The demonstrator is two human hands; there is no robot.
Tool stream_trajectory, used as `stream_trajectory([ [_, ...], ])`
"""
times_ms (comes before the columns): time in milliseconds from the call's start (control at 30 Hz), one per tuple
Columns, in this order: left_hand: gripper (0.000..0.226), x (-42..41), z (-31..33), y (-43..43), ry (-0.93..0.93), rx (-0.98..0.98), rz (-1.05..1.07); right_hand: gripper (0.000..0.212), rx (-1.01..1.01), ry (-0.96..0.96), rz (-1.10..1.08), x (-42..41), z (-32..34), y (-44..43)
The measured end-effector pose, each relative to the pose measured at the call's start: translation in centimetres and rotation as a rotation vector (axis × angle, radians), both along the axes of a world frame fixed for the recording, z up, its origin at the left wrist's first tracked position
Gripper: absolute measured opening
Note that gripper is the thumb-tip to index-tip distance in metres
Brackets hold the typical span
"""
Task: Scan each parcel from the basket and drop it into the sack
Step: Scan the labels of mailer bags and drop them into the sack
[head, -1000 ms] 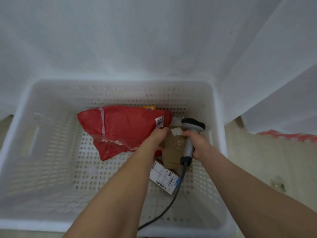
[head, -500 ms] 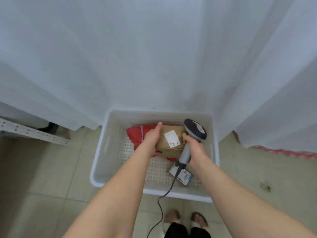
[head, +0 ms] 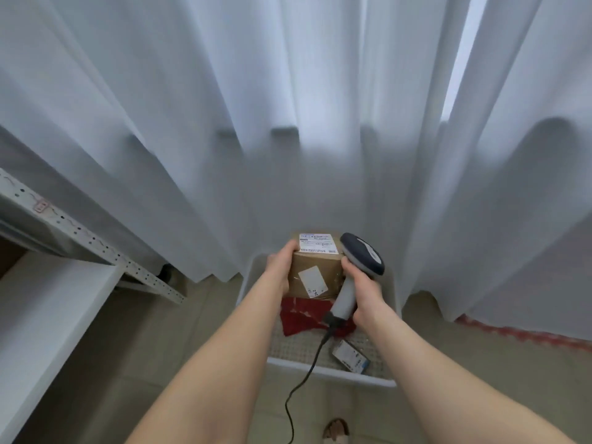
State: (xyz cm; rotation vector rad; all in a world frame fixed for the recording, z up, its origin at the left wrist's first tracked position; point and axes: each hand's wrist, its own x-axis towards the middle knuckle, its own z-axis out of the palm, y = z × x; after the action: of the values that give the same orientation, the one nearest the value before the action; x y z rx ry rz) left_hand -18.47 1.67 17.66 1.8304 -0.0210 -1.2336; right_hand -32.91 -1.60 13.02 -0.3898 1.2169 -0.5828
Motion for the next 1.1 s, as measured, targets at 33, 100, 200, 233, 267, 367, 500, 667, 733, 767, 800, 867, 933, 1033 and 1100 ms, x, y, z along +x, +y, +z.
stream_trajectory([
  [33,0.034,-0.6,1.6,1.0,-0.006,-0.029,-0.018,0.081,0.003,-0.019,-0.003,-0.5,1.4,0.9],
  [100,0.032,-2.3,5.1,3.7,-0.022,-0.058,-0.073,0.076,0.005,-0.054,-0.025,-1.9,4.1,2.6],
  [200,0.021,-4.8,10.1,8.2,-0.04,-0.092,-0.134,0.067,-0.046,-0.083,0.015,-4.1,8.5,5.1],
  [233,0.023,-5.5,11.6,9.5,-0.05,-0.096,-0.158,0.06,-0.075,-0.088,0.04,-4.9,10.0,5.9],
  [267,0.027,-6.1,13.1,10.6,-0.058,-0.104,-0.174,0.053,-0.103,-0.092,0.07,-5.5,11.5,6.7],
  [367,0.032,-7.3,16.5,13.5,-0.052,-0.126,-0.158,0.028,-0.191,-0.113,0.133,-6.9,15.5,8.8],
  [500,0.045,-8.2,20.0,16.6,-0.122,-0.215,-0.146,0.007,-0.267,-0.139,0.182,-8.1,19.3,11.3],
  [667,0.052,-8.1,21.8,19.2,-0.177,-0.24,-0.217,0.007,-0.354,-0.157,0.19,-8.9,22.4,13.2],
  [733,0.056,-8.1,22.1,20.2,-0.177,-0.23,-0.272,0.01,-0.382,-0.136,0.219,-8.9,23.2,14.1],
  [767,0.06,-8.0,22.0,20.7,-0.175,-0.238,-0.282,0.012,-0.404,-0.116,0.234,-8.8,23.4,14.5],
  [800,0.064,-7.8,21.8,21.1,-0.177,-0.251,-0.282,0.013,-0.421,-0.103,0.242,-8.6,23.6,15.0],
  [867,0.071,-7.3,21.6,21.8,-0.185,-0.274,-0.259,0.013,-0.457,-0.06,0.217,-8.1,23.8,15.8],
  [933,0.073,-6.6,21.0,22.5,-0.213,-0.295,-0.217,0.011,-0.534,0.058,0.18,-7.4,24.2,16.4],
  [1033,0.069,-5.4,20.8,24.0,-0.246,-0.319,-0.166,0.004,-0.564,0.043,0.229,-6.5,25.5,17.6],
  [1100,0.072,-4.4,20.5,24.8,-0.244,-0.32,-0.157,0.003,-0.559,0.026,0.295,-5.9,26.4,18.6],
])
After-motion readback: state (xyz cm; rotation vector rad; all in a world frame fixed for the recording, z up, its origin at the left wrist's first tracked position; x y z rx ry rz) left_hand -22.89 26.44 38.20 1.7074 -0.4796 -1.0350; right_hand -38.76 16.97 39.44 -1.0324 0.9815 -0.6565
